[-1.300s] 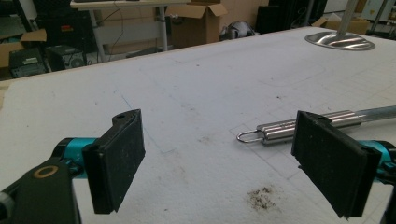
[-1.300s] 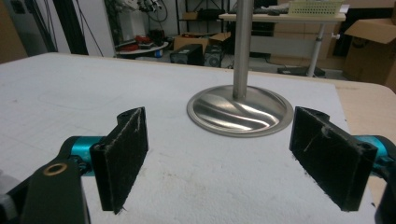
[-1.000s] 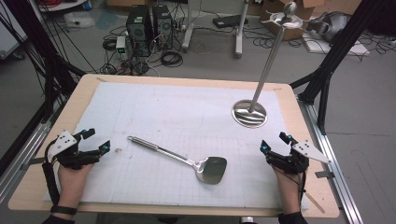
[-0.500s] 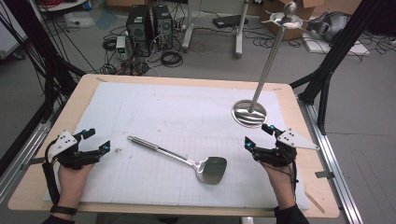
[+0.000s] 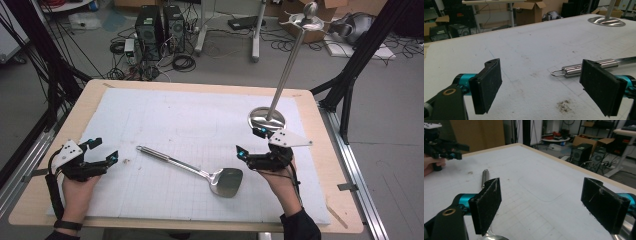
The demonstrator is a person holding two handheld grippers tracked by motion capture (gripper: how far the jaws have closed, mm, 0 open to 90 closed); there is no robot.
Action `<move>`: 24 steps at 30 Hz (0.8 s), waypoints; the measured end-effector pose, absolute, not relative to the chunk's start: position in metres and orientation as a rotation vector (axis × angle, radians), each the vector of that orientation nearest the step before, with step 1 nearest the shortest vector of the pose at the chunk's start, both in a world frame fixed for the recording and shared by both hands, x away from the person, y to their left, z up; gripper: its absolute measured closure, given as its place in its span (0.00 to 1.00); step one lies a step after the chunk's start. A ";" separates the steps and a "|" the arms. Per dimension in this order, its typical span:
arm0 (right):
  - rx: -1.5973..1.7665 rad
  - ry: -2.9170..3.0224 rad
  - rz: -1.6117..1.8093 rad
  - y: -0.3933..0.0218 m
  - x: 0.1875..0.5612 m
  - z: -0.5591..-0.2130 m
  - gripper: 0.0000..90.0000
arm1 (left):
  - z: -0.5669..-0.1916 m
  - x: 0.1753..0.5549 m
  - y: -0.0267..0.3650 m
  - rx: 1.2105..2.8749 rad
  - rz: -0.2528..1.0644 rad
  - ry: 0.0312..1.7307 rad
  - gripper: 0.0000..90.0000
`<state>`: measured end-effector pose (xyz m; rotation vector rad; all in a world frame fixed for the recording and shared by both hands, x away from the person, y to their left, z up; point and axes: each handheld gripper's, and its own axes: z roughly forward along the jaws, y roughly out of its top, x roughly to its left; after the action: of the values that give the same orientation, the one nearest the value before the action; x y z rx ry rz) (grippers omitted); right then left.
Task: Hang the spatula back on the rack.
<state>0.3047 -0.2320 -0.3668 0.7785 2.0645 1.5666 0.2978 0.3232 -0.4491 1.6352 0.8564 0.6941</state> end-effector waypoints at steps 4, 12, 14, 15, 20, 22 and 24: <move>0.757 2.106 1.585 -0.219 0.308 -0.367 0.18 | -0.449 0.298 0.323 1.636 0.696 0.856 0.21; 0.722 2.211 1.558 -0.195 0.315 -0.372 0.18 | -0.449 0.298 0.323 1.636 0.695 0.856 0.21; 0.711 2.237 1.545 -0.189 0.316 -0.373 0.18 | -0.449 0.298 0.323 1.636 0.696 0.857 0.21; 0.702 2.251 1.540 -0.185 0.317 -0.374 0.18 | -0.449 0.298 0.323 1.636 0.696 0.856 0.21; 0.683 2.312 1.520 -0.169 0.322 -0.378 0.18 | -0.449 0.298 0.323 1.636 0.697 0.855 0.21; 0.673 2.344 1.505 -0.162 0.323 -0.379 0.18 | -0.449 0.298 0.323 1.635 0.696 0.855 0.21; 0.661 2.373 1.486 -0.155 0.324 -0.381 0.18 | -0.449 0.298 0.323 1.640 0.697 0.853 0.21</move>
<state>0.3241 -0.1552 -0.3811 0.6611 2.3733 1.4859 0.2979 0.3229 -0.4491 1.6403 0.8534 0.6970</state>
